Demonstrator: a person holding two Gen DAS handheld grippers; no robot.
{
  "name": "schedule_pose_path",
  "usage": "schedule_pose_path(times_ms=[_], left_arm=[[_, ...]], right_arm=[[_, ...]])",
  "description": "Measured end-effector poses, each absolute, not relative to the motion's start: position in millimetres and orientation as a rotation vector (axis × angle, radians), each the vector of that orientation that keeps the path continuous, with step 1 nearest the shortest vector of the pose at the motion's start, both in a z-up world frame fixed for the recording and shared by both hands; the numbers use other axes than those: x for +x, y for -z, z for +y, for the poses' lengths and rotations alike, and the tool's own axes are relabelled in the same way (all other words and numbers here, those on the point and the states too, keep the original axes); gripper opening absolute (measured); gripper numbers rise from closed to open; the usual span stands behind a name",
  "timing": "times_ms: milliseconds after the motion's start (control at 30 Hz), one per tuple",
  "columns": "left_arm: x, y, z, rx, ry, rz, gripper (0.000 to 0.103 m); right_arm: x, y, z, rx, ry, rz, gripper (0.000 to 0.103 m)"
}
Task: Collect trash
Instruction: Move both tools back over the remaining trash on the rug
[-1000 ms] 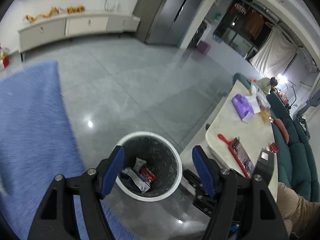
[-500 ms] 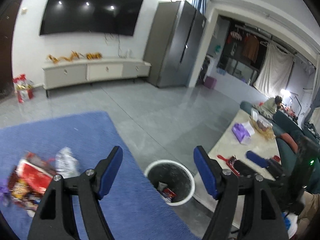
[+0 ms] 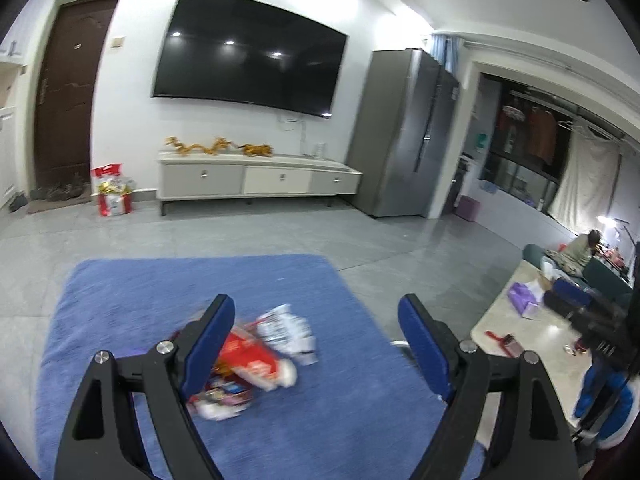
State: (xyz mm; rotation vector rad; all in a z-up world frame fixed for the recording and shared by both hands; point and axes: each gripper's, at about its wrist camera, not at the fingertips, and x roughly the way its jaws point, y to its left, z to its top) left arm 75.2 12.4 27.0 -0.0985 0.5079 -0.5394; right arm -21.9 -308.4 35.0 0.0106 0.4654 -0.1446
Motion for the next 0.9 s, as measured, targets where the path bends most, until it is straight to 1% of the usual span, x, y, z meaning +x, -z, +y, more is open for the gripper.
schedule_pose_path(times_ms=[267, 467, 700, 900], left_arm=[[87, 20, 119, -0.085, 0.331, 0.558, 0.083], [94, 51, 171, -0.104, 0.228, 0.601, 0.083], [111, 77, 201, -0.158, 0.191, 0.647, 0.083], [139, 107, 191, -0.158, 0.214, 0.734, 0.083]], right_arm=[[-8, -48, -256, -0.043, 0.058, 0.457, 0.074], [7, -42, -224, -0.087, 0.002, 0.478, 0.074], [33, -23, -192, -0.125, -0.063, 0.538, 0.074], [64, 5, -166, -0.144, -0.133, 0.618, 0.074]])
